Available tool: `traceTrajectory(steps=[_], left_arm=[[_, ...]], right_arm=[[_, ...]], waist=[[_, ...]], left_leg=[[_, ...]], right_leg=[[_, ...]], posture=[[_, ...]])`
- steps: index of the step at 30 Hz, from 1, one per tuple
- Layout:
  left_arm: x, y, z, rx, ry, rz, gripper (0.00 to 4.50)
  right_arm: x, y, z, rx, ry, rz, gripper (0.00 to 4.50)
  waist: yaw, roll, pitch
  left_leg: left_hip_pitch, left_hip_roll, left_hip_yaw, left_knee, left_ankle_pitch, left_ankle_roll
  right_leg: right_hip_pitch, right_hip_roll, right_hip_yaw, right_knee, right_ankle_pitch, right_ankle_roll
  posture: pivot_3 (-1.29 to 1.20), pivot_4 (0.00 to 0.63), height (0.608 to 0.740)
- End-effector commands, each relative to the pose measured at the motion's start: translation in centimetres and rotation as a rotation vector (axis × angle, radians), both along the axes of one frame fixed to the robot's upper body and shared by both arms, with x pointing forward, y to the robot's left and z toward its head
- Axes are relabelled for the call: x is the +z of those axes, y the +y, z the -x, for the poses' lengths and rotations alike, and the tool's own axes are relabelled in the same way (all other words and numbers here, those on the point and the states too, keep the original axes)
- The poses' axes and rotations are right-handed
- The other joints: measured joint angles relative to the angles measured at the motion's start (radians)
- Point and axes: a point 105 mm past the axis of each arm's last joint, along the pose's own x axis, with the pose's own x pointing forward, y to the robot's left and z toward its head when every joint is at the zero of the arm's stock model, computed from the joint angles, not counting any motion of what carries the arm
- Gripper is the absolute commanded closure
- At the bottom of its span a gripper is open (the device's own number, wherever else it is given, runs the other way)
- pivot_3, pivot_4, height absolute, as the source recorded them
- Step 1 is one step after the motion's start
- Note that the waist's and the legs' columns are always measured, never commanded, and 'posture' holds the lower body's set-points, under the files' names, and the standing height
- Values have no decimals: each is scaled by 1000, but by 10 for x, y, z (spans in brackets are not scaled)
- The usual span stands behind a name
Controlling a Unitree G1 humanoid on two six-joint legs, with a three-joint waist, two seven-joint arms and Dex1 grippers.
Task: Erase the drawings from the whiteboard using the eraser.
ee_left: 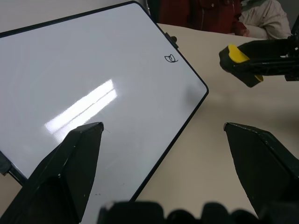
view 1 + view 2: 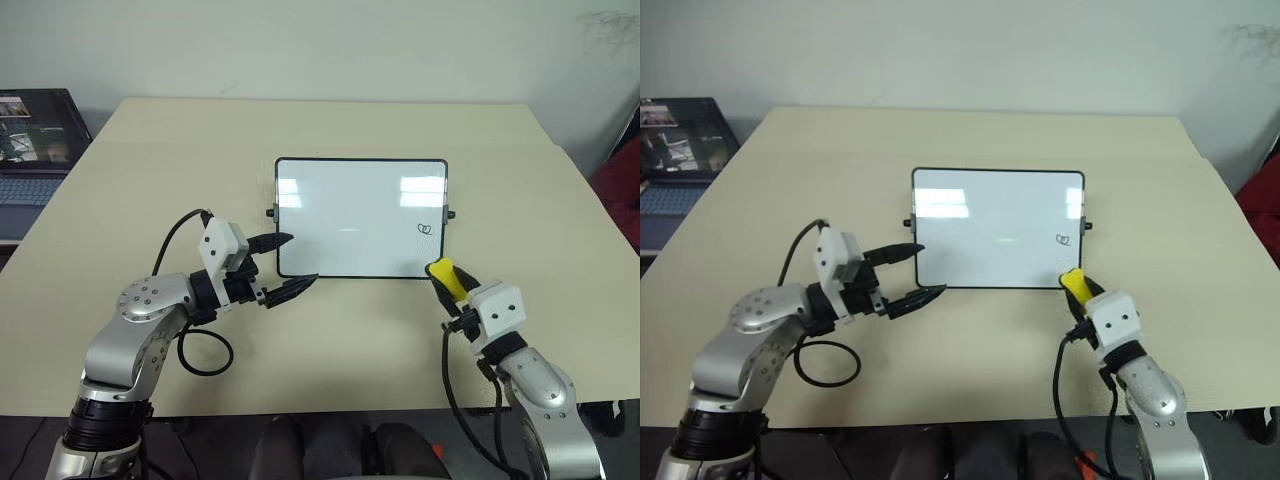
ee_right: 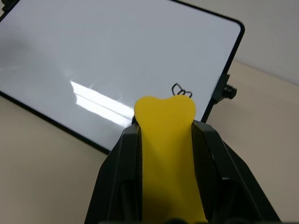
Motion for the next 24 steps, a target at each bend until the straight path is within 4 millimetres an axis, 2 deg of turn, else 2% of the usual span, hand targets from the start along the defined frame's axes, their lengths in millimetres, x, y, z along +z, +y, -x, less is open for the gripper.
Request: traceTrajectory(steps=[1, 6, 9, 12, 15, 24], left_arm=[[5, -1, 3, -1, -31, 17, 0], [5, -3, 4, -1, -33, 20, 0], [5, -3, 4, -1, -34, 17, 0], [4, -8, 5, -21, -33, 12, 0], [5, -12, 5, -37, -35, 12, 0], [4, -10, 5, -33, -33, 0, 0]], right_arm=[[14, -5, 1, -7, -57, -6, 3380], [11, -3, 0, 3, -41, -6, 3380], [26, 7, -4, 29, -81, -53, 3380], [39, 22, -18, 59, -107, -69, 3380], [43, 24, -31, 50, -107, -70, 3380], [46, 12, -79, -24, -101, 23, 3380]], waist=[[0, 0, 0], [0, 0, 0], [-2, 0, 0], [-5, 0, 0], [0, 0, 0], [1, 0, 0]], left_leg=[[0, 0, 0, 0, 0, 0], [0, 0, 0, 0, 0, 0], [0, 0, 0, 0, 0, 0], [0, 0, 0, 0, 0, 0], [0, 1, -1, 0, 0, 0], [-1, 0, 0, 1, 0, 0]], right_leg=[[0, 0, 0, 0, 0, 0], [0, 0, 0, 0, 0, 0], [0, 0, 0, 0, 0, 0], [-1, 1, 1, 1, 0, 0], [0, 1, 0, 1, 0, 0], [-1, 1, 0, 0, 0, 0]], posture=[[0, 150, 740], [0, 150, 740], [0, 150, 740], [0, 150, 740], [0, 150, 740], [0, 150, 740]])
